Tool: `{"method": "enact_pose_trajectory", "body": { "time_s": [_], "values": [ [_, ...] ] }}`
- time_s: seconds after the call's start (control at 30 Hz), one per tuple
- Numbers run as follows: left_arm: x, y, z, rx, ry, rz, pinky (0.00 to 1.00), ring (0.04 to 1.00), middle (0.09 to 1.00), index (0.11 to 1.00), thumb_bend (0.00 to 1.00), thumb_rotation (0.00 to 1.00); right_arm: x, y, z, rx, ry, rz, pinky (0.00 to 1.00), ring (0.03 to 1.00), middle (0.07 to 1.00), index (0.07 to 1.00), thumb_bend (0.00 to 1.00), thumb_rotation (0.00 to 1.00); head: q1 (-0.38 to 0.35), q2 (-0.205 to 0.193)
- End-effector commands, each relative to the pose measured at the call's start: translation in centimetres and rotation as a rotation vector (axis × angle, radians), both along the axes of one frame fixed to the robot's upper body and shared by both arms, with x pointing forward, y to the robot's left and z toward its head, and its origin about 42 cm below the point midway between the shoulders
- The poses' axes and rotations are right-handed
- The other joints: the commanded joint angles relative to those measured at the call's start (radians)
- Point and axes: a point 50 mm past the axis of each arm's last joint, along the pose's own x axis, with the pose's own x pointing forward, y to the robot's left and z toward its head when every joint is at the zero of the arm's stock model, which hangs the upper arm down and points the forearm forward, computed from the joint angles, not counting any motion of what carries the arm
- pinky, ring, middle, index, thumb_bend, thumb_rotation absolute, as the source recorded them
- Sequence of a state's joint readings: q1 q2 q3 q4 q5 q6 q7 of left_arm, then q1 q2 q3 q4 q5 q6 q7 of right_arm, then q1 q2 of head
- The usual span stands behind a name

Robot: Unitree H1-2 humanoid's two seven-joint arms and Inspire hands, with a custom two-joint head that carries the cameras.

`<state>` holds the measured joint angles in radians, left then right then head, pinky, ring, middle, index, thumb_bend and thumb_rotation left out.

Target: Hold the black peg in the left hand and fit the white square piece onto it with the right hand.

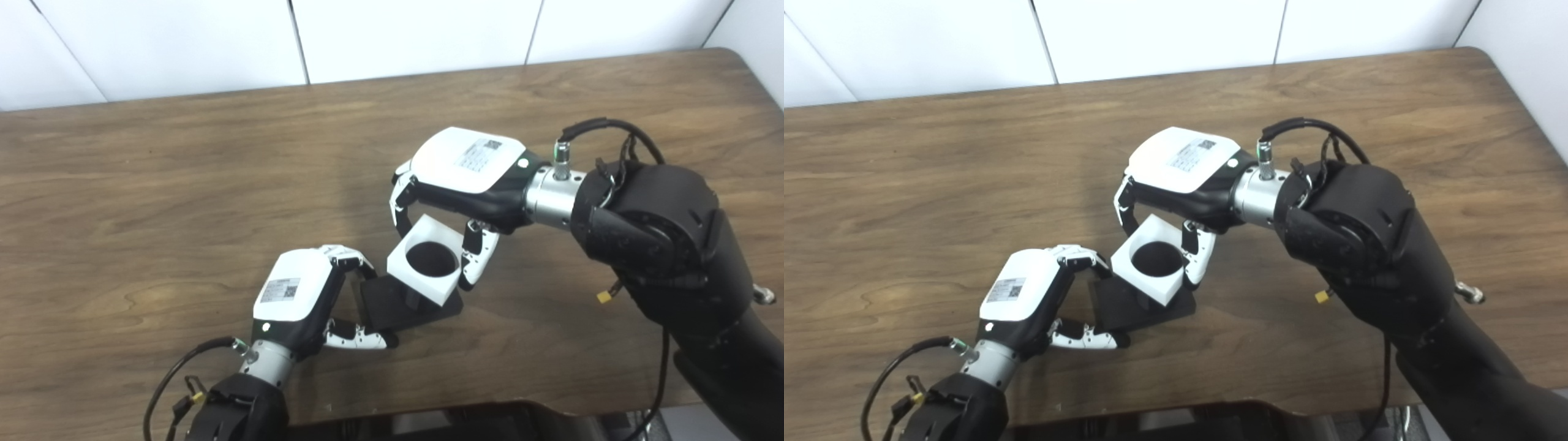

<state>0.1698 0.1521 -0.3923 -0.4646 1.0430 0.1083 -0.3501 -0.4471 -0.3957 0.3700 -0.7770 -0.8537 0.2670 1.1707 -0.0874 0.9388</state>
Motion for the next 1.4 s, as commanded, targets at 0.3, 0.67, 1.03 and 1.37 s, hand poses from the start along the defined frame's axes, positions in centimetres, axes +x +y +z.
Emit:
{"method": "enact_pose_trajectory", "body": {
  "time_s": [0.3, 0.67, 1.03, 1.37],
  "values": [
    [-0.3, -0.3, 0.4, -0.016, 0.000, -0.012, 0.78, 0.802, 0.735, 0.485, 0.52, 0.05, -0.3, 0.3, 0.1, 0.012, -0.044, -0.012, 0.81, 0.869, 0.750, 0.484, 0.52, 0.13, 0.001, 0.003],
    [-0.3, -0.4, 0.6, -0.014, 0.000, -0.014, 0.77, 0.803, 0.737, 0.485, 0.52, 0.05, -0.2, 0.2, -0.7, 0.007, -0.046, -0.020, 0.80, 0.870, 0.751, 0.484, 0.52, 0.13, 0.000, 0.004],
    [-0.3, -0.4, 0.7, -0.018, 0.001, -0.012, 0.76, 0.805, 0.738, 0.485, 0.52, 0.05, -0.3, 0.1, -0.7, -0.001, -0.024, -0.025, 0.80, 0.890, 0.788, 0.632, 0.91, 0.28, 0.002, 0.008],
    [-0.3, -0.4, 0.7, -0.012, -0.001, -0.015, 0.77, 0.802, 0.736, 0.485, 0.52, 0.05, -0.3, 0.2, -0.1, -0.034, -0.010, -0.043, 0.91, 0.965, 0.904, 0.841, 1.00, 0.49, 0.002, 0.008]
  ]
}}
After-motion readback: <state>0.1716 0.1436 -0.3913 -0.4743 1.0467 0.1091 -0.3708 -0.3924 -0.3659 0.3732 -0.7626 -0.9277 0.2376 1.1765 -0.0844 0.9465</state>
